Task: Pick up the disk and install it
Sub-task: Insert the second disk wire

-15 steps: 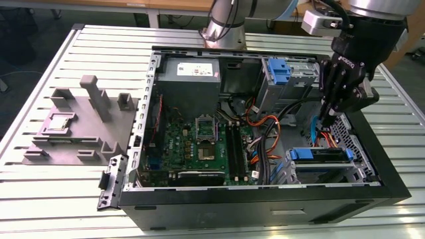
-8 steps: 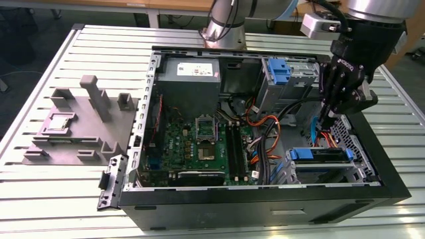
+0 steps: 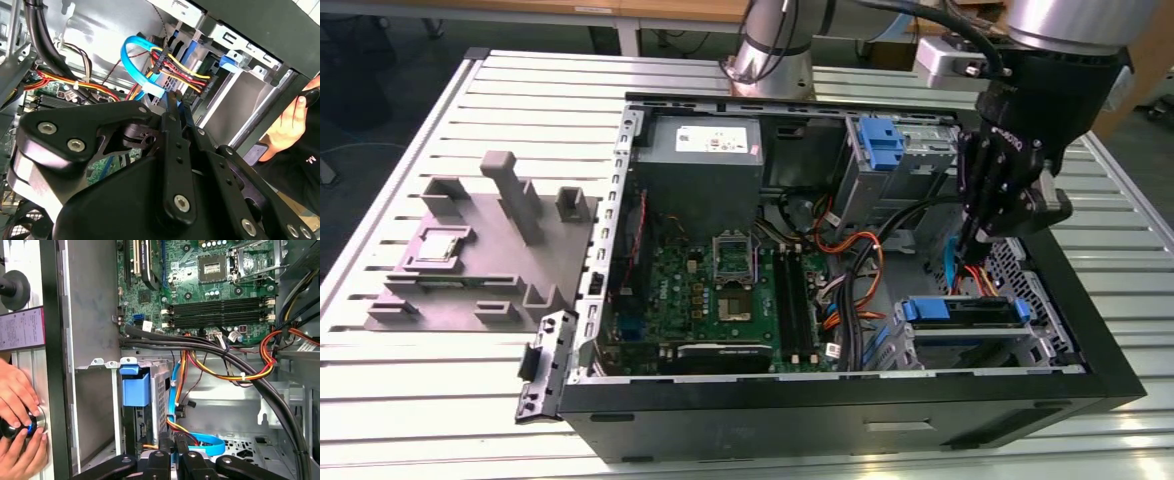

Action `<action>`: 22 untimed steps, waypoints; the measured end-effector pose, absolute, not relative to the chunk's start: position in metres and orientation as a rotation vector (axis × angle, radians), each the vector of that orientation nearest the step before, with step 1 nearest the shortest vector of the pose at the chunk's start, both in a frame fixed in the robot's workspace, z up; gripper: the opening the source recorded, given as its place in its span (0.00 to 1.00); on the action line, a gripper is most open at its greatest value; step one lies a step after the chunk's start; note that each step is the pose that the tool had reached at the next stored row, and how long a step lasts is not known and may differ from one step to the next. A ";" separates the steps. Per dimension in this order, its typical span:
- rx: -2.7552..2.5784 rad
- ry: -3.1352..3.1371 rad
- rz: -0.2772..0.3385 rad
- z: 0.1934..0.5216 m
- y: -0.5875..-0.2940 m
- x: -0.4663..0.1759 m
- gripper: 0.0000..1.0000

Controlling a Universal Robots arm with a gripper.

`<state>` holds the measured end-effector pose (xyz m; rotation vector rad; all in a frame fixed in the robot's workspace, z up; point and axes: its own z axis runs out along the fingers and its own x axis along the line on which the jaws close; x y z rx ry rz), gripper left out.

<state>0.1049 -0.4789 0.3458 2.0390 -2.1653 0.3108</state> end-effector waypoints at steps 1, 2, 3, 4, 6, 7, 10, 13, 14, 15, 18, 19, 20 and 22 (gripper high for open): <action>2.041 -2.168 0.309 0.345 -0.481 0.105 0.16; 2.043 -2.171 0.306 0.345 -0.483 0.104 0.16; 2.045 -2.173 0.304 0.345 -0.485 0.104 0.16; 2.047 -2.175 0.301 0.344 -0.486 0.102 0.16; 2.049 -2.176 0.301 0.344 -0.487 0.099 0.16; 2.050 -2.177 0.302 0.343 -0.488 0.098 0.16; 2.059 -2.186 0.295 0.343 -0.491 0.096 0.16; 2.079 -2.210 0.258 0.342 -0.494 0.096 0.16; 2.087 -2.220 0.242 0.342 -0.495 0.096 0.16; 2.094 -2.229 0.227 0.342 -0.497 0.096 0.16; 2.106 -2.243 0.205 0.341 -0.501 0.096 0.16; 2.108 -2.244 0.206 0.341 -0.504 0.096 0.16; 2.109 -2.246 0.208 0.341 -0.506 0.096 0.16; 2.112 -2.249 0.214 0.341 -0.509 0.095 0.16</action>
